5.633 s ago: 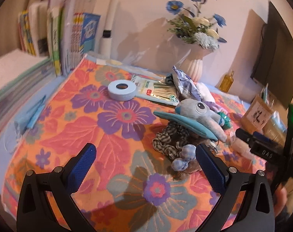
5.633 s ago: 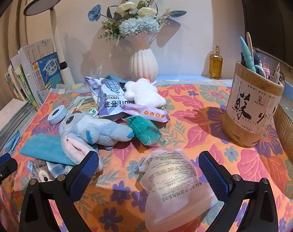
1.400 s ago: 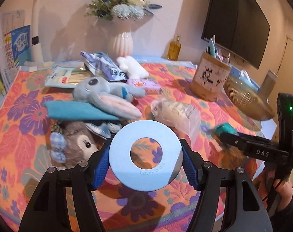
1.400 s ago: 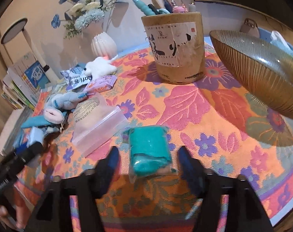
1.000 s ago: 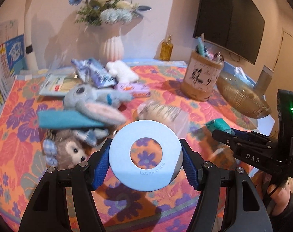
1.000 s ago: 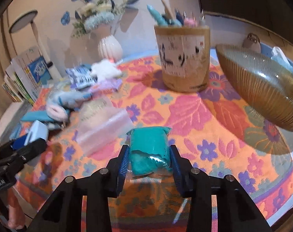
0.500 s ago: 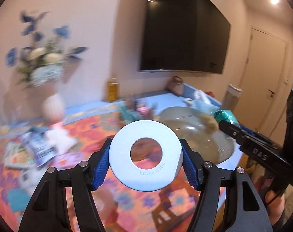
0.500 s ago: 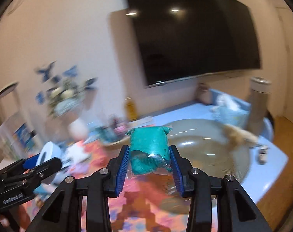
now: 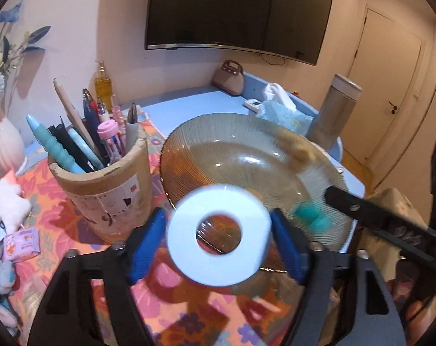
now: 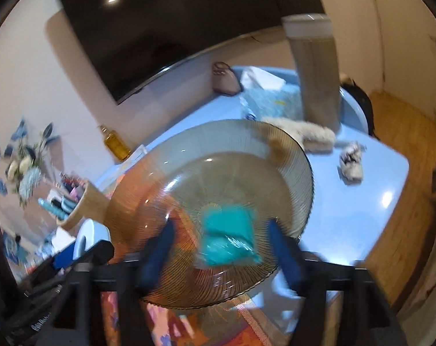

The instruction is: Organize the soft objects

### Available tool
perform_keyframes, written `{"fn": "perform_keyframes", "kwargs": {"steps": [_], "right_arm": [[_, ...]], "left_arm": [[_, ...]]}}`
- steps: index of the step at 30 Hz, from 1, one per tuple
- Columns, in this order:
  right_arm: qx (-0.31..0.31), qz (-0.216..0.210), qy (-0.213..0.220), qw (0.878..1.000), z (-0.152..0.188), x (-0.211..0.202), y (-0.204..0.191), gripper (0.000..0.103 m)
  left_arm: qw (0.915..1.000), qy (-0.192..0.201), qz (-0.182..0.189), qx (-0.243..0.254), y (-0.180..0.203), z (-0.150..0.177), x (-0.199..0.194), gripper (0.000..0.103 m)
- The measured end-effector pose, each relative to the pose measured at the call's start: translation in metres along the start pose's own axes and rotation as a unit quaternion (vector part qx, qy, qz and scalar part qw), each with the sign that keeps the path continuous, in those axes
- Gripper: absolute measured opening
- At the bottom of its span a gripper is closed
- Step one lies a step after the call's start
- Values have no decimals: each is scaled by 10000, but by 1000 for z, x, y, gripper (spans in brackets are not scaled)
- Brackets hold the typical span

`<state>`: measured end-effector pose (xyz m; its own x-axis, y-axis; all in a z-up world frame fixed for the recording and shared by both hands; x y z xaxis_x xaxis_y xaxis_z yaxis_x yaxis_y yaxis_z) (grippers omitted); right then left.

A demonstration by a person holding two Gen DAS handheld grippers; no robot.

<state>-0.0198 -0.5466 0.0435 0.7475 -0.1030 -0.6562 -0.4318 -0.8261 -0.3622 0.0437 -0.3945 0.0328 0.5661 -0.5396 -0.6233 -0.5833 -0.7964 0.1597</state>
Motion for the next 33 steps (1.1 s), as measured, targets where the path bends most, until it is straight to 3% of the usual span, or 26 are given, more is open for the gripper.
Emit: {"fn": "perform_keyframes", "kwargs": {"steps": [7,11,14,17,21,23,26,27,29,33], "right_arm": [[0,-14,91,10000,2,-10,-5,75],[15,-191,-9,9998,11,-13,-18,75],[-100,-320,23,9994,16,-22,-32,75],[-468,-618,-61,9970,31,-33,-50,85],[-1139,-1233,-281,9854,65,-40,-97,88],[-1857,-1360,-509,9718,96,-36,-133,90],[-2505,-695,-565,9640,128,-13,-149,91],[-2523,-539,-749,9633,140,4,-149,91],[-2185,-621,-1135,9672,154,30,-145,91],[-1828,-698,-1126,9742,154,54,-142,91]], "left_arm": [[9973,308,573,-353,-10,-5,-29,89],[9952,637,590,-447,-12,-17,-42,89],[9963,556,530,-387,-16,-18,-46,89],[9955,536,595,-515,-35,-3,-60,89],[9934,491,265,-1002,-90,33,-88,89],[9901,551,1,-1290,-122,54,-106,89],[9870,605,-519,-1396,-157,80,-126,89],[9861,576,-705,-1390,-168,91,-132,89],[9854,491,-896,-1359,-184,109,-140,89],[9815,404,-1036,-1556,-210,136,-149,89]]}}
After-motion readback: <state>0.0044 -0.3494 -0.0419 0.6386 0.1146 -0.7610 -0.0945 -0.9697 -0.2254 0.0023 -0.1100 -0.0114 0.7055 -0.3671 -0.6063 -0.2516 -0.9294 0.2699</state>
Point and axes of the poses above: each gripper's, at about its wrist camera, not at the fingertips, and x roughly the way its jaws point, y to its right, z to its underside, the point moved 9 cm from there along x, roughly the way its jaws point, and after that the axes turned 5 degrees about y, right-handed, at the moved point
